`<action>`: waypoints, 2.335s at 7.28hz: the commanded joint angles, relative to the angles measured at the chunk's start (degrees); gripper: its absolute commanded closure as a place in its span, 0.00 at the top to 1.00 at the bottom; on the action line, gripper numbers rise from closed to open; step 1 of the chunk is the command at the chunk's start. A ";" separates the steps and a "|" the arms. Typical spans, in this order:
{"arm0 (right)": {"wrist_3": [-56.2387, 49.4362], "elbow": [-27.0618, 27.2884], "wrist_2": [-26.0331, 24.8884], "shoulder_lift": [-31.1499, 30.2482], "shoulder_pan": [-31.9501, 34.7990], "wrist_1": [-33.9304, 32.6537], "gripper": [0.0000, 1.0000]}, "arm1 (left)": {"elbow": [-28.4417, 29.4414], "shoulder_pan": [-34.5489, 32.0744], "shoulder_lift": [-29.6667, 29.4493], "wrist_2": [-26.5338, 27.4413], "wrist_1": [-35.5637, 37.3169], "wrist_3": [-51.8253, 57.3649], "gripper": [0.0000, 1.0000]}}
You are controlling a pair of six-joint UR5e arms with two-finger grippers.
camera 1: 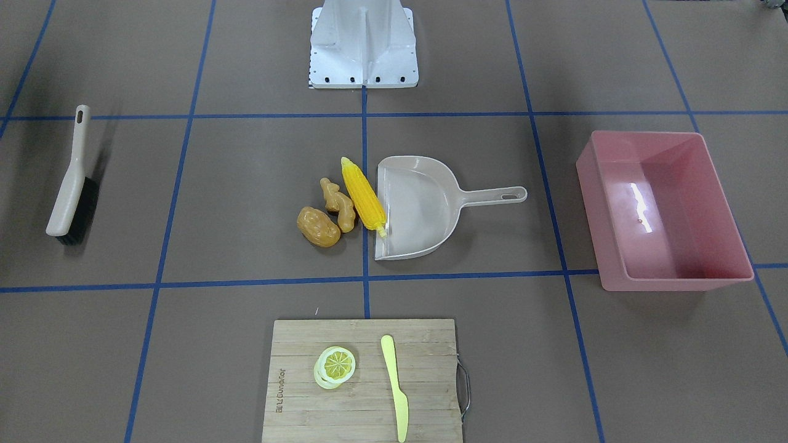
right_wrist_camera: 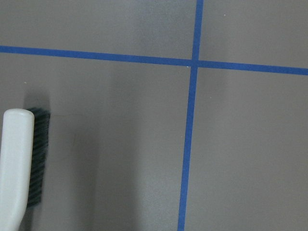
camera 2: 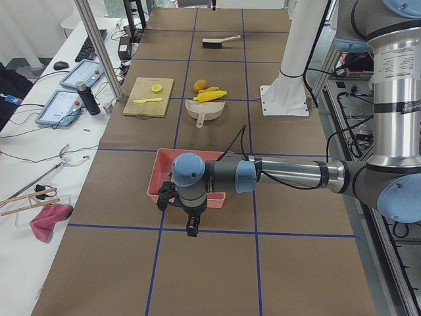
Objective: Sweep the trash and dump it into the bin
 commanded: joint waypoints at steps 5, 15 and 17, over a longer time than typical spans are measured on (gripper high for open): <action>0.00 -0.04 -1.00 -0.51 -0.15 -0.17 1.00 | 0.11 0.00 0.08 -0.09 0.09 -0.08 0.99; 0.52 1.19 -0.91 0.10 -0.15 -0.17 1.00 | -0.76 0.00 0.09 -0.26 -0.08 -0.34 0.99; 1.31 4.51 -0.91 0.28 -1.37 -0.26 1.00 | -0.50 0.17 -0.53 -1.67 -2.28 -0.08 0.99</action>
